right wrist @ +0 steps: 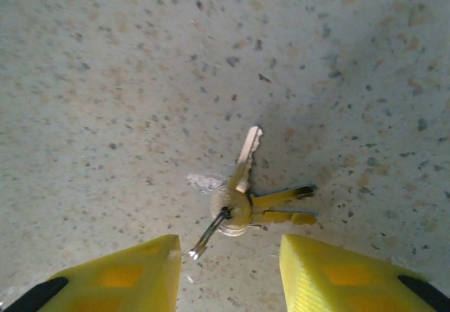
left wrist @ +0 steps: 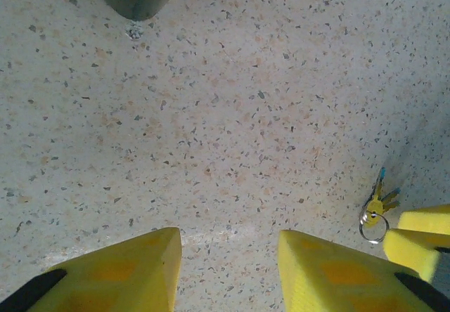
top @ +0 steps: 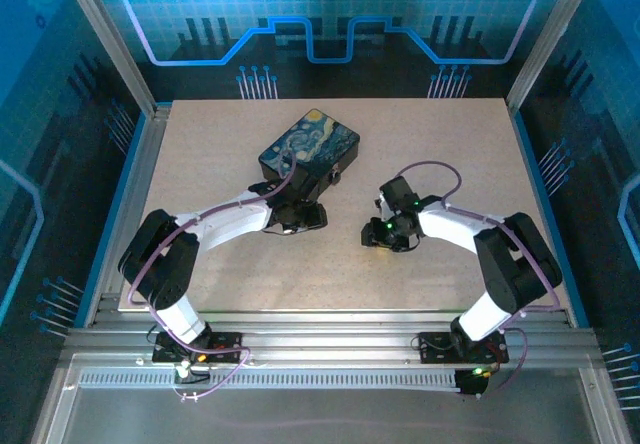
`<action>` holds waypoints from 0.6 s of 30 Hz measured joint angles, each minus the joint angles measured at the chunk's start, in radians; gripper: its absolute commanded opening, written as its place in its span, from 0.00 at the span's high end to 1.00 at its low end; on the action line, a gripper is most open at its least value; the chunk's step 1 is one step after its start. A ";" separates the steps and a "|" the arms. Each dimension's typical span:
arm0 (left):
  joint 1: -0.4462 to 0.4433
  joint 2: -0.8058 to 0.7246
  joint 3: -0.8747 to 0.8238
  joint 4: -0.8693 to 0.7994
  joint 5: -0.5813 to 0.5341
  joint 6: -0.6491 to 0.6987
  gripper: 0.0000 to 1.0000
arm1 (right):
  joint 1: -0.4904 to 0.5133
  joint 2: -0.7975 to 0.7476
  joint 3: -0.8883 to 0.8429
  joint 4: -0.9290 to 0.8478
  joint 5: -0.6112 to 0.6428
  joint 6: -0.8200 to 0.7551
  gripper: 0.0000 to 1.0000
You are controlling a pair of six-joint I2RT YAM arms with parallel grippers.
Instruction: Unlock the padlock with the key
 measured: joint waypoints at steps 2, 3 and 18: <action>0.001 0.000 0.000 0.001 0.000 0.010 0.59 | 0.017 0.019 0.004 -0.002 0.023 0.011 0.63; 0.002 0.000 0.000 0.002 0.000 0.011 0.59 | 0.023 0.024 0.014 -0.009 0.035 0.021 0.65; 0.031 -0.037 -0.026 0.006 0.000 0.040 0.59 | 0.052 0.086 0.106 -0.066 0.165 0.091 0.69</action>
